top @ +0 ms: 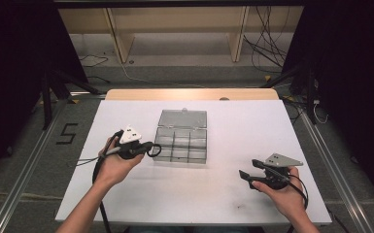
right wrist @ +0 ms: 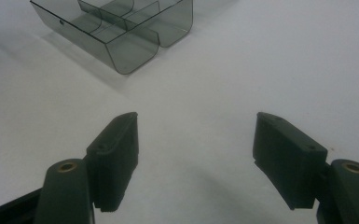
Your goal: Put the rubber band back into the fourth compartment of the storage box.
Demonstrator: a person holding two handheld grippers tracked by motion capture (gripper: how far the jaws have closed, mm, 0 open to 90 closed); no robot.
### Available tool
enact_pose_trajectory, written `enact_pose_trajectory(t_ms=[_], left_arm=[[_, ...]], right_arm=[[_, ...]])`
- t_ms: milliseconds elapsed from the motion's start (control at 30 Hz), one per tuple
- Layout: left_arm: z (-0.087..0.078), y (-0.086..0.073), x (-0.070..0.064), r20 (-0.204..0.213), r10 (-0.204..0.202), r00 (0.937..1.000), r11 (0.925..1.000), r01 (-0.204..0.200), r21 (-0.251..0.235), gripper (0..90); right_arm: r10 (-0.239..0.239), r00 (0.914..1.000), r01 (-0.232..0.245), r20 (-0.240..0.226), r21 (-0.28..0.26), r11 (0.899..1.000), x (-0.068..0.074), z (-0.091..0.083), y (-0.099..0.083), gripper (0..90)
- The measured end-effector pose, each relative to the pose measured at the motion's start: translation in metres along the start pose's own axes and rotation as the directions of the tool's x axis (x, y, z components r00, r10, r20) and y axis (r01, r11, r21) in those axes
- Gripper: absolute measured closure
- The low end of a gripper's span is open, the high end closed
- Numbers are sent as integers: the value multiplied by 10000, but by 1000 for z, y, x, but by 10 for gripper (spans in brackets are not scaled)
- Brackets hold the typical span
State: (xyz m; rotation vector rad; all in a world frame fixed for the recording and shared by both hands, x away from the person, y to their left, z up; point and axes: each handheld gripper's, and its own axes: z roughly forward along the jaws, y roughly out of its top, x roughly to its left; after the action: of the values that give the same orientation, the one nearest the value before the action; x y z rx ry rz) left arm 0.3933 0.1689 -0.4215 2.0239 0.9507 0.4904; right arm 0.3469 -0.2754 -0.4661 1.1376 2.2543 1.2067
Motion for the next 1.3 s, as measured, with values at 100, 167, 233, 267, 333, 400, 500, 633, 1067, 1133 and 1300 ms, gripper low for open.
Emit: enact_pose_trajectory(t_ms=[100,167,233,267,333,400,500,633,1067,1133,1300], left_arm=[[1,2,-1,14,-26,10000,10000,26,-17,882],[2,3,-1,32,4,10000,10000,-4,12,882],[4,4,-2,54,9,10000,10000,-9,37,882],[4,4,-3,62,7,10000,10000,-8,72,882],[6,5,-3,60,5,10000,10000,-5,69,882],[7,5,-3,62,22,10000,9999,-22,102,882],[8,6,-4,65,-10,10000,9999,9,130,881],[11,7,-4,97,33,9999,9999,-35,165,882],[19,9,-3,62,44,10000,9995,-46,297,881],[19,10,-3,37,55,10000,9994,-57,346,881],[21,10,-2,52,75,10000,9993,-76,360,881]], right_arm=[[14,10000,-14,9,3,10000,0,0,0,322],[3,10000,-3,-4,5,10000,0,0,0,323],[-13,10000,13,-15,-2,10000,0,0,0,323],[-7,10000,7,-21,-12,10000,1,0,0,323],[16,10000,-16,-37,-30,10000,0,-1,0,323],[53,10000,-53,-44,-32,10000,1,-1,0,323],[51,10000,-51,-47,-26,10000,0,-1,0,323],[92,10000,-92,-32,-56,9999,0,-1,0,323],[71,10000,-71,-11,-74,9999,-1,-3,-1,323],[45,10000,-46,-20,-62,10000,-1,-3,-1,323],[46,10000,-46,-59,-37,10000,-1,-2,-1,323]])
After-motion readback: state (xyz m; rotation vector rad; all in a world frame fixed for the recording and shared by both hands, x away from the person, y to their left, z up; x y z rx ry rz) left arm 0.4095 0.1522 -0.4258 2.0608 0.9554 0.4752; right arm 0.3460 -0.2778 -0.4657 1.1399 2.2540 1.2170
